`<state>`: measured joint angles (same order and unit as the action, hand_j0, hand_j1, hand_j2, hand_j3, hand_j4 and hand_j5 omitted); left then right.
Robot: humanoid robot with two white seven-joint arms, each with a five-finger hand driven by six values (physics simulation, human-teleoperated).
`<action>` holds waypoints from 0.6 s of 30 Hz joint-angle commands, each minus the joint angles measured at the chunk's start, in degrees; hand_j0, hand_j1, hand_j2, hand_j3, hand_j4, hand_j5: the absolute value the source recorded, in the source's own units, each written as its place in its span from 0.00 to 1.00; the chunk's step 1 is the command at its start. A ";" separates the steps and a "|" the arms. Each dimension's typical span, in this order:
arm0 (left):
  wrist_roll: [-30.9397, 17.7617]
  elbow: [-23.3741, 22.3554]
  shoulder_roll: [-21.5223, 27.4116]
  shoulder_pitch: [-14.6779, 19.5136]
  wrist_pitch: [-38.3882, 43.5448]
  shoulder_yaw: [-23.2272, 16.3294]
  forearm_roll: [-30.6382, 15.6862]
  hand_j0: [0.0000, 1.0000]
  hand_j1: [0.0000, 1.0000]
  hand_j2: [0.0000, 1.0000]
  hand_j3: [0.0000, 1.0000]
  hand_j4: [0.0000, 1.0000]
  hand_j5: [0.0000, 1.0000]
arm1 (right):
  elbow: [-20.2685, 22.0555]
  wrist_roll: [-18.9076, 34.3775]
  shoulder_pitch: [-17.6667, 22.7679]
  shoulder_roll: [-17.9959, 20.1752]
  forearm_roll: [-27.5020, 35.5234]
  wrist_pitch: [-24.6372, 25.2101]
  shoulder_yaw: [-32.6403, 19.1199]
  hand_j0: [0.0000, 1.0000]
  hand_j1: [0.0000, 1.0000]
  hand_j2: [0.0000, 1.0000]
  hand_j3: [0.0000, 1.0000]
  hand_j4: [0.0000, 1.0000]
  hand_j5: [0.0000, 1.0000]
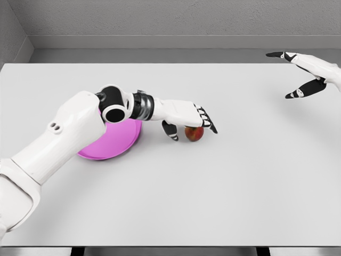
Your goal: Put the apple on the plate with both arms
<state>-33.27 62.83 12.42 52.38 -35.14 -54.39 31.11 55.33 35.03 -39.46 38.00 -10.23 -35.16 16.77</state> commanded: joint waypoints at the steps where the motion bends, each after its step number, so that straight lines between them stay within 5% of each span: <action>1: 0.14 -0.42 -0.81 0.00 0.14 0.07 1.32 0.92 0.92 0.92 0.92 0.92 0.92 | 0.13 -0.03 0.00 0.23 0.38 0.16 -0.07 1.00 1.00 1.00 1.00 1.00 1.00; 18: 0.14 -2.01 -1.87 0.09 0.14 0.07 2.29 0.82 0.82 0.82 0.82 0.82 0.82 | 0.22 -0.03 -0.18 -0.03 0.47 0.16 -0.07 1.00 1.00 1.00 1.00 1.00 1.00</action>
<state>-33.16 60.89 10.70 52.47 -35.14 -54.39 33.72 55.54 35.03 -39.64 37.94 -10.19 -35.16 16.75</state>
